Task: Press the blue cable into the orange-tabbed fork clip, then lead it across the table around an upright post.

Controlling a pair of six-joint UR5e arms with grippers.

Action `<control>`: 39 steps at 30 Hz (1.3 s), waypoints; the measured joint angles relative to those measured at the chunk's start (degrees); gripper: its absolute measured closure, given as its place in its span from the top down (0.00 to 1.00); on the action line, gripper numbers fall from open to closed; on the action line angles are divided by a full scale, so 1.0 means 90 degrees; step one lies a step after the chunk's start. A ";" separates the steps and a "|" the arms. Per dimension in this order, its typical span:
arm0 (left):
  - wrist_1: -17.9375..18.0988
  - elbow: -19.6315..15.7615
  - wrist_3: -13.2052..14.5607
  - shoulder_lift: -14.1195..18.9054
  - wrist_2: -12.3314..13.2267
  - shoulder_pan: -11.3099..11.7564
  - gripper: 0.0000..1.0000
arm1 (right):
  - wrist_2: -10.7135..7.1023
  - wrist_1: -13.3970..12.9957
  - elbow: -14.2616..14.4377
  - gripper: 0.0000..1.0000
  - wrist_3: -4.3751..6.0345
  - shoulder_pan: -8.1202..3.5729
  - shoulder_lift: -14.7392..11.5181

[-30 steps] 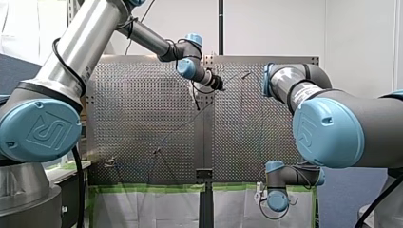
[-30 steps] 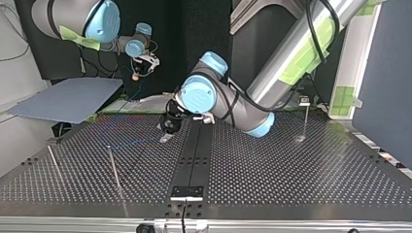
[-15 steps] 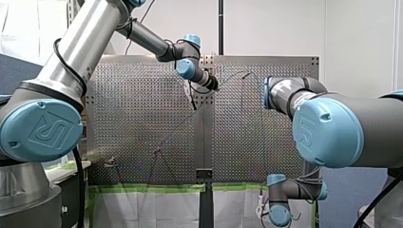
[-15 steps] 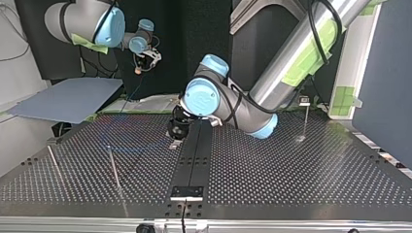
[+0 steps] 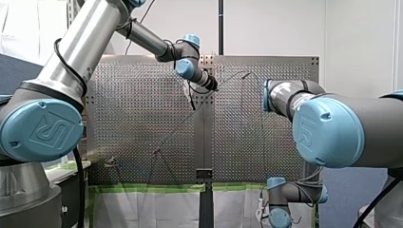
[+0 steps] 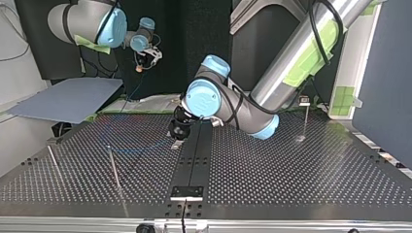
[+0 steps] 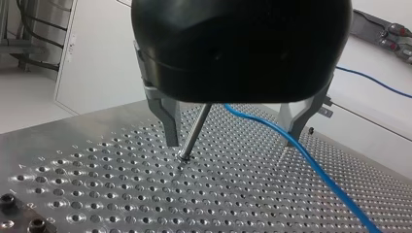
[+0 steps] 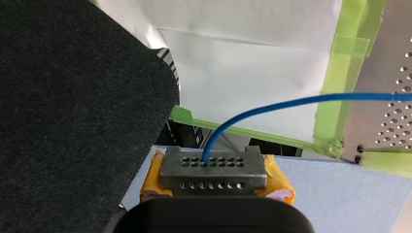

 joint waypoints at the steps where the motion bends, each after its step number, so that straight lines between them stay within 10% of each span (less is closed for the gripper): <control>1: -0.0005 0.0000 0.0000 0.0000 0.0003 0.0003 1.00 | 0.0002 -0.0066 0.0037 0.00 0.0005 0.0007 0.0035; 9: -0.0022 0.0002 0.0000 0.0000 0.0039 0.0042 1.00 | 0.0044 -0.0559 0.0467 0.00 0.0152 -0.0060 0.0127; 20: -0.0070 0.0002 0.0008 0.0000 0.0066 0.0111 1.00 | 0.0038 -0.1266 0.0807 0.00 0.0697 -0.0276 -0.0286; 39: -0.0050 0.0002 0.0000 -0.0001 0.0149 0.0216 1.00 | -0.0354 -0.1273 0.1138 0.00 0.0766 -0.0489 -0.1480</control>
